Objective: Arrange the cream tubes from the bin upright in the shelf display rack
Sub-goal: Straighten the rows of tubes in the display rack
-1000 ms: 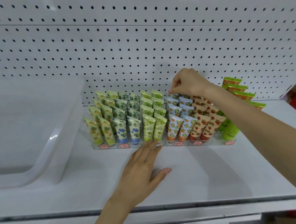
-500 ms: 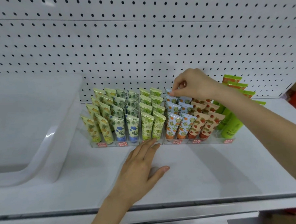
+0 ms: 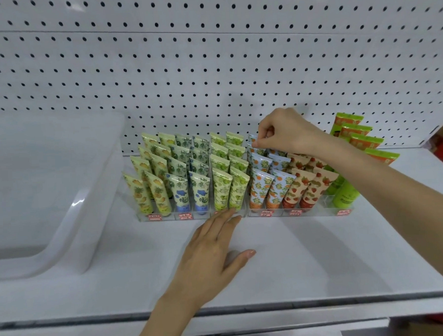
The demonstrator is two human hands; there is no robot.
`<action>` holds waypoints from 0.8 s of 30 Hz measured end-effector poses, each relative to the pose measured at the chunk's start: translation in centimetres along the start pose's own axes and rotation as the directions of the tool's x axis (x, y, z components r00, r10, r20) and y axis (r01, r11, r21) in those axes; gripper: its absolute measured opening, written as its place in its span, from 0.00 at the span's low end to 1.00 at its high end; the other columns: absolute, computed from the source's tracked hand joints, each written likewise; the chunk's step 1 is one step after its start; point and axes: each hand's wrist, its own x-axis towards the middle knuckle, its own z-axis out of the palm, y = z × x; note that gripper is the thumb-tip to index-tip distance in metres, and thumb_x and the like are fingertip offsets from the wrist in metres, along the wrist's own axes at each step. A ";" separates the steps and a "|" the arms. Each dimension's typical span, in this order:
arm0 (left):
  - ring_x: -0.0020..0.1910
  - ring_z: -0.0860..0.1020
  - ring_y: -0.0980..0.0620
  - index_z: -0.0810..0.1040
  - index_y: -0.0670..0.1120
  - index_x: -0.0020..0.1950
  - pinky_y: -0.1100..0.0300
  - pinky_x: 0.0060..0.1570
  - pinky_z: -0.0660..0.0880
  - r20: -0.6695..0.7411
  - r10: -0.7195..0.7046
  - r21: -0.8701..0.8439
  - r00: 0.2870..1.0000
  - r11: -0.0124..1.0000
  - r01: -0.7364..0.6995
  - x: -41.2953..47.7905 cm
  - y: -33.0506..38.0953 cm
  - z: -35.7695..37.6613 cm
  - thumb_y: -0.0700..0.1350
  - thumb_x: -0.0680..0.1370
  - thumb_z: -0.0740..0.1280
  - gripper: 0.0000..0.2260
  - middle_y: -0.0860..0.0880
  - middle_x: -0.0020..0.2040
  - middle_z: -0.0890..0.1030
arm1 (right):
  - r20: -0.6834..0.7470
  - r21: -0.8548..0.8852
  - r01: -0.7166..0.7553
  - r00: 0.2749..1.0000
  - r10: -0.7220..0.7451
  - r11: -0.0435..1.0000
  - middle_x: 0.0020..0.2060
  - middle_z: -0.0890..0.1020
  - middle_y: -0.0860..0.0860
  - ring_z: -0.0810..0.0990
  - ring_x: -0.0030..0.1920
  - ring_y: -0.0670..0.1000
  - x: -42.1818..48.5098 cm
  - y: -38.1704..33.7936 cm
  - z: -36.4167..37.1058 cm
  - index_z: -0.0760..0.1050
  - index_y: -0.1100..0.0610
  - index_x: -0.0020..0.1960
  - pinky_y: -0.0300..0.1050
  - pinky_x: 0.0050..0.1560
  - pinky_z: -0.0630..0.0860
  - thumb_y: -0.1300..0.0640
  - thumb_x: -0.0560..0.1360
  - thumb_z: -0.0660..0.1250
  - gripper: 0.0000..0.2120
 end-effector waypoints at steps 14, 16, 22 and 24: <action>0.73 0.58 0.58 0.64 0.51 0.73 0.61 0.71 0.58 -0.013 0.003 -0.004 1.000 1.000 -0.003 0.0 0.0 0.0 0.67 0.78 0.49 0.30 0.55 0.75 0.63 | -0.075 0.054 -0.025 0.997 0.029 0.998 0.31 0.79 0.51 0.74 0.32 0.43 0.1 1.6 -3.6 0.82 0.56 0.39 0.30 0.34 0.69 0.55 0.71 0.73 0.05; 0.73 0.59 0.58 0.64 0.51 0.73 0.60 0.71 0.59 -0.018 0.004 -0.005 1.000 1.000 -0.004 0.0 0.0 0.0 0.67 0.78 0.49 0.29 0.55 0.75 0.63 | -0.023 0.035 -0.015 1.000 0.016 0.999 0.29 0.77 0.48 0.72 0.30 0.43 -0.3 1.6 -3.1 0.82 0.54 0.38 0.28 0.31 0.68 0.53 0.71 0.74 0.05; 0.73 0.57 0.59 0.63 0.51 0.73 0.60 0.71 0.58 -0.010 0.000 -0.020 1.000 1.000 0.000 0.0 0.0 -0.1 0.67 0.78 0.49 0.30 0.56 0.75 0.62 | 0.072 -0.057 0.025 0.997 -0.021 0.998 0.28 0.75 0.47 0.71 0.29 0.43 -1.2 1.9 -2.3 0.81 0.54 0.38 0.31 0.31 0.66 0.52 0.70 0.74 0.06; 0.74 0.57 0.59 0.63 0.51 0.74 0.61 0.72 0.58 -0.006 -0.001 -0.023 1.000 1.000 0.001 0.0 0.0 -0.1 0.67 0.78 0.49 0.30 0.56 0.75 0.61 | 0.068 -0.074 0.028 0.997 -0.023 0.997 0.28 0.76 0.46 0.71 0.29 0.42 -1.3 2.2 -2.2 0.81 0.55 0.38 0.27 0.30 0.67 0.53 0.71 0.73 0.07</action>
